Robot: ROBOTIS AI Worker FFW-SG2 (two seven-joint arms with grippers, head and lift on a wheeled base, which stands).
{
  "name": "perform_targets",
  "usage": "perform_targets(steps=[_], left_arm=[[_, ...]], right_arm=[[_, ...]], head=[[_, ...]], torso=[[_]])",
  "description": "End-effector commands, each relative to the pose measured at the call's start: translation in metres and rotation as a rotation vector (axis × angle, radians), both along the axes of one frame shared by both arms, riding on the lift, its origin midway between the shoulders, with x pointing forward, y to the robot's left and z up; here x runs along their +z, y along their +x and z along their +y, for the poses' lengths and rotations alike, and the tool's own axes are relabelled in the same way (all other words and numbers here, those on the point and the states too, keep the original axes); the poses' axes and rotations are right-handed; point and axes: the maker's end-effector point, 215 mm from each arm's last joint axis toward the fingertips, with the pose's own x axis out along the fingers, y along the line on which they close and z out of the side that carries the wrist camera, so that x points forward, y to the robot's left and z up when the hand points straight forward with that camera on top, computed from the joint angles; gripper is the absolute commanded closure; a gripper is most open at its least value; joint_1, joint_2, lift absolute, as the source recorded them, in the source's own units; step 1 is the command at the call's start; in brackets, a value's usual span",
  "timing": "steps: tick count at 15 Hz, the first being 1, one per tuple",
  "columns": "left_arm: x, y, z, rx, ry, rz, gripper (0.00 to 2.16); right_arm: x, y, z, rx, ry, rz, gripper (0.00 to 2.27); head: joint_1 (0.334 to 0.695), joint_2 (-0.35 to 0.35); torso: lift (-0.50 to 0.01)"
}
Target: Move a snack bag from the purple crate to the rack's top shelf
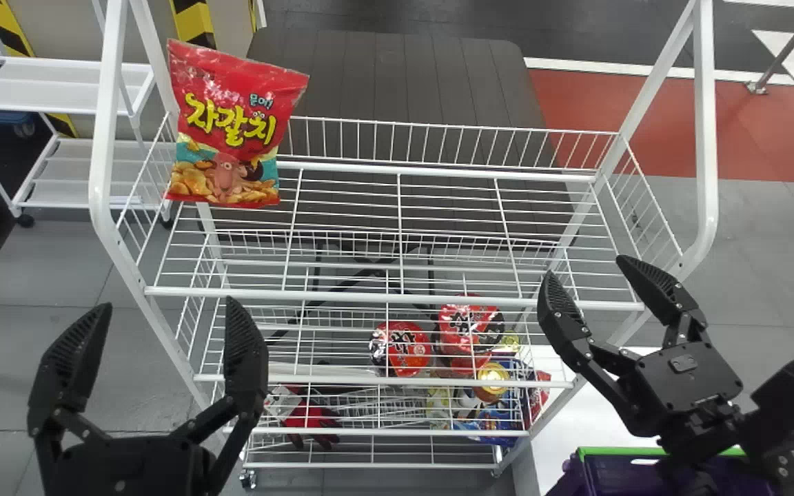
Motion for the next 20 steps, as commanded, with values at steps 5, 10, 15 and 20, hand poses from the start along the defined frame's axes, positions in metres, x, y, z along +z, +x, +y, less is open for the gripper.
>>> perform_targets(steps=[5, 10, 15, 20], left_arm=[[-0.0007, -0.0022, 0.0001, 0.000, 0.001, 0.004, 0.09], [-0.0011, -0.0025, -0.0007, -0.001, 0.003, 0.007, 0.09], [0.0001, -0.0017, -0.0007, -0.002, 0.002, 0.006, 0.09], [0.0000, -0.0008, -0.0006, -0.001, 0.001, 0.006, 0.09]], right_arm=[[0.0028, -0.0022, -0.0003, 0.000, 0.006, -0.006, 0.19], [0.0036, -0.0021, -0.0001, 0.001, 0.005, -0.008, 0.19], [0.0032, -0.0017, 0.0000, 0.002, 0.004, -0.006, 0.19], [-0.0027, -0.0008, -0.0015, -0.002, 0.019, 0.030, 0.19]], head=[[0.695, -0.090], [0.695, -0.089], [0.695, -0.089], [0.695, -0.090]], torso=[[0.000], [0.000], [0.000], [-0.011]])
